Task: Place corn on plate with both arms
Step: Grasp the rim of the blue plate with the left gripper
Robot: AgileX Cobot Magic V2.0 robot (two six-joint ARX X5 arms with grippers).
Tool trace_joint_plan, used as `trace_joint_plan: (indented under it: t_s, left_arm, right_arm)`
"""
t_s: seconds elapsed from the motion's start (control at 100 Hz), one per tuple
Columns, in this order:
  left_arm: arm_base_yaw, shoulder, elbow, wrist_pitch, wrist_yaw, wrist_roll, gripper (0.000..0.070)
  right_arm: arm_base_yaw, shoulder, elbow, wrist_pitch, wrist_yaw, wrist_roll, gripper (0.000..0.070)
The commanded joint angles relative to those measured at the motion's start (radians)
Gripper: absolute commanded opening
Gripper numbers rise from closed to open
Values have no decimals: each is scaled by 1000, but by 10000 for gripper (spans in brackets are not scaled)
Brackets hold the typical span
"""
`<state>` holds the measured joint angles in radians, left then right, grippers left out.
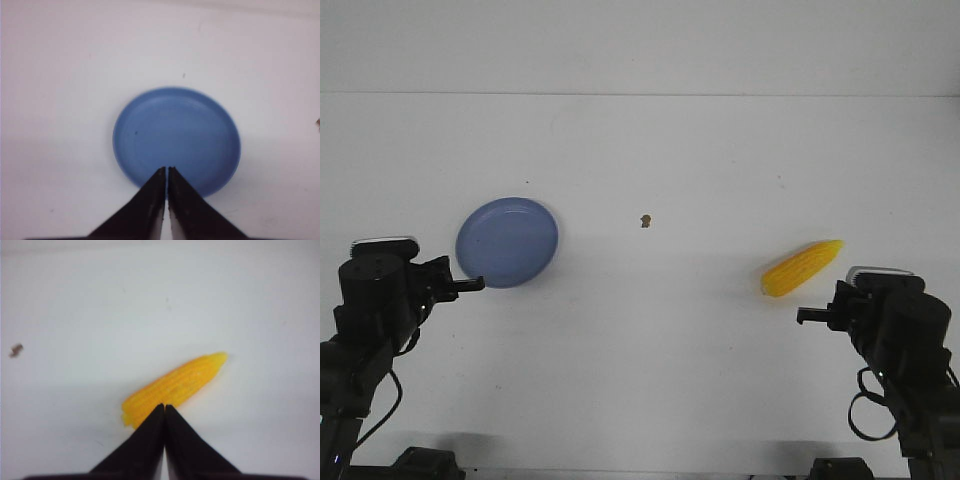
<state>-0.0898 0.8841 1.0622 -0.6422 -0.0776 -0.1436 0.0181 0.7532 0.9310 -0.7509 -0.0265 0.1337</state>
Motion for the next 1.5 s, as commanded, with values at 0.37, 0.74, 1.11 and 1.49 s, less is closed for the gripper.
trace_joint_plan:
  t_s: [0.37,0.74,1.11,1.49]
  left_arm:
    - [0,37,17,0,-4,11,322]
    - [0,62,17,63,-4,-4,604]
    - [122,418,28,249,-3,-30,605]
    - [211,746,72,312,17,-34,605]
  right_arm:
    - [0,58,19,2,0,-11,468]
    - [0,58,19,20,0,-10,595]
    - [0,59,19,56,0,-10,594]
    - [0,58,19,54,0,-9,594]
